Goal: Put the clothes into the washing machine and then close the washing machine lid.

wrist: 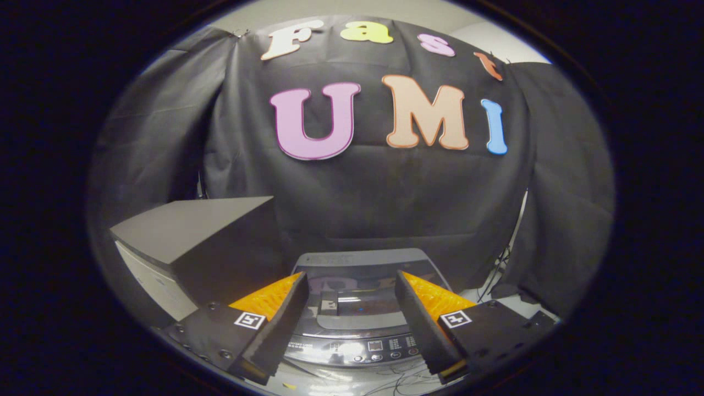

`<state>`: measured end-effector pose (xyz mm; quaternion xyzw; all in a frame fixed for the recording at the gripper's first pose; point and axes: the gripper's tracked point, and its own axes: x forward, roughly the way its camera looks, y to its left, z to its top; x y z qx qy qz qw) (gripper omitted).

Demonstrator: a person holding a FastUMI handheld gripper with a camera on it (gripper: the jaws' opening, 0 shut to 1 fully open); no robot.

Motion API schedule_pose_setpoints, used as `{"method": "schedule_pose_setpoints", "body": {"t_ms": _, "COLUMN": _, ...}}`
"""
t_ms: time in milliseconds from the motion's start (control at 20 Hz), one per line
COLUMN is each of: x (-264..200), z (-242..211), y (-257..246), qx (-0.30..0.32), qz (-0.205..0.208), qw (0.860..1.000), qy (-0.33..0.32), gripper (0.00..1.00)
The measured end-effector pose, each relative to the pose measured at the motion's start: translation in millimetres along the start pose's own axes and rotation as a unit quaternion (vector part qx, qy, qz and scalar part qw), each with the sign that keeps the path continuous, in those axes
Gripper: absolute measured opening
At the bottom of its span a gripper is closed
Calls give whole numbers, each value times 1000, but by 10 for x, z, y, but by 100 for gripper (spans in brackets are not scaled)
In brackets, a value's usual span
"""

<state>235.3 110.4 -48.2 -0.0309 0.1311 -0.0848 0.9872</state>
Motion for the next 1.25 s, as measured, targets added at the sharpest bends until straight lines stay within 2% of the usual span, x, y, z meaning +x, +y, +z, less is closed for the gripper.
{"method": "schedule_pose_setpoints", "body": {"t_ms": 200, "x": -213, "z": -5, "y": -197, "qx": -8, "qz": -7, "qw": 1000, "qy": -10, "gripper": 99}}
{"method": "schedule_pose_setpoints", "body": {"t_ms": 500, "x": -486, "z": 57, "y": -461, "qx": -34, "qz": 4, "qw": 999, "qy": -21, "gripper": 100}}
{"method": "schedule_pose_setpoints", "body": {"t_ms": 800, "x": -1003, "z": 390, "y": -918, "qx": 2, "qz": 15, "qw": 997, "qy": -77, "gripper": 100}}
{"method": "schedule_pose_setpoints", "body": {"t_ms": 1100, "x": -1410, "z": 449, "y": -1370, "qx": 35, "qz": 9, "qw": 995, "qy": -93, "gripper": 99}}
{"method": "schedule_pose_setpoints", "body": {"t_ms": 1250, "x": -1467, "z": 451, "y": -1406, "qx": 38, "qz": 12, "qw": 995, "qy": -93, "gripper": 98}}
